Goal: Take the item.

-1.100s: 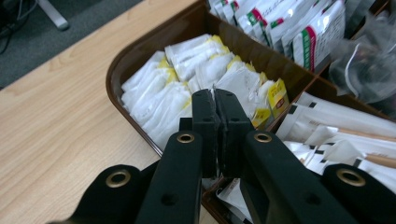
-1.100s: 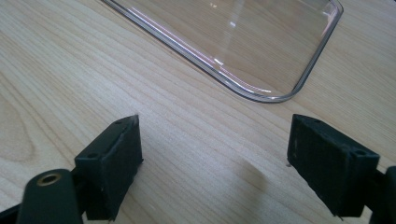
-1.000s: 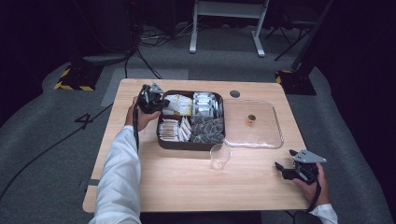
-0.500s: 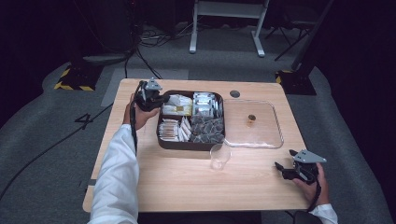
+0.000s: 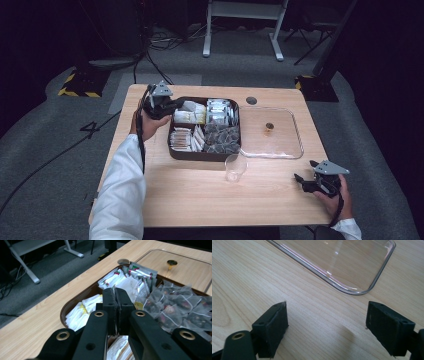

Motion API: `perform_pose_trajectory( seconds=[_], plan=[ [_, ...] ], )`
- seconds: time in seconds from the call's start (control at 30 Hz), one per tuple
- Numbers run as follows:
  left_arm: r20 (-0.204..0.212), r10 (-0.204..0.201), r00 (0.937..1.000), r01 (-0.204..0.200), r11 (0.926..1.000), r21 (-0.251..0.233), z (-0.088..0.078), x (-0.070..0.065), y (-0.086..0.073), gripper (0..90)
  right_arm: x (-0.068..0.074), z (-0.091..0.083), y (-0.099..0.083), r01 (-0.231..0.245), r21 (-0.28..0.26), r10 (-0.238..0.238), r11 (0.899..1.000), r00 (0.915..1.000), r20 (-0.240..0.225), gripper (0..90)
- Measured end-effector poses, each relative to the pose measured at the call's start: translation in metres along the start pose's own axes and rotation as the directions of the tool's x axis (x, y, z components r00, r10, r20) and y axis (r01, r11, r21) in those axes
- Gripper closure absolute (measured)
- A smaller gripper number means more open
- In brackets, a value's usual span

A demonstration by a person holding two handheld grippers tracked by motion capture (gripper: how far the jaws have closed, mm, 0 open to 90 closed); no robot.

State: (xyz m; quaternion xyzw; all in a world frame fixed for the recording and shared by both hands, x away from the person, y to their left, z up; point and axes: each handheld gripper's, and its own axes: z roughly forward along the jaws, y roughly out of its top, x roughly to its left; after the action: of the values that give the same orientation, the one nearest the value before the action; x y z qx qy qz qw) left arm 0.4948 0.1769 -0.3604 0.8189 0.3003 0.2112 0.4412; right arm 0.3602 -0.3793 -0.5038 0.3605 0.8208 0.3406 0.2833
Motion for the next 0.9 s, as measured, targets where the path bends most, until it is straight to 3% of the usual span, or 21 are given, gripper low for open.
perform_pose_trajectory(
  seconds=[0.4,0.7,0.9],
  plan=[
    [0.059,0.038,0.9975,-0.037,0.9990,-0.025,-0.011,-0.026,0.011,87.8,0.000,0.000,0.000,0.000,0.000,0.000,1.000,1.0000,0.000,18.1],
    [0.114,0.066,0.9913,-0.062,0.9972,-0.043,-0.018,-0.051,0.017,87.8,0.000,0.000,0.000,0.002,-0.001,-0.002,1.000,1.0000,0.000,18.1],
    [0.152,0.097,0.9836,-0.092,0.9949,-0.042,-0.018,-0.071,0.020,87.7,0.000,0.000,0.000,0.001,-0.001,-0.001,1.000,1.0000,-0.001,18.1]
  ],
)
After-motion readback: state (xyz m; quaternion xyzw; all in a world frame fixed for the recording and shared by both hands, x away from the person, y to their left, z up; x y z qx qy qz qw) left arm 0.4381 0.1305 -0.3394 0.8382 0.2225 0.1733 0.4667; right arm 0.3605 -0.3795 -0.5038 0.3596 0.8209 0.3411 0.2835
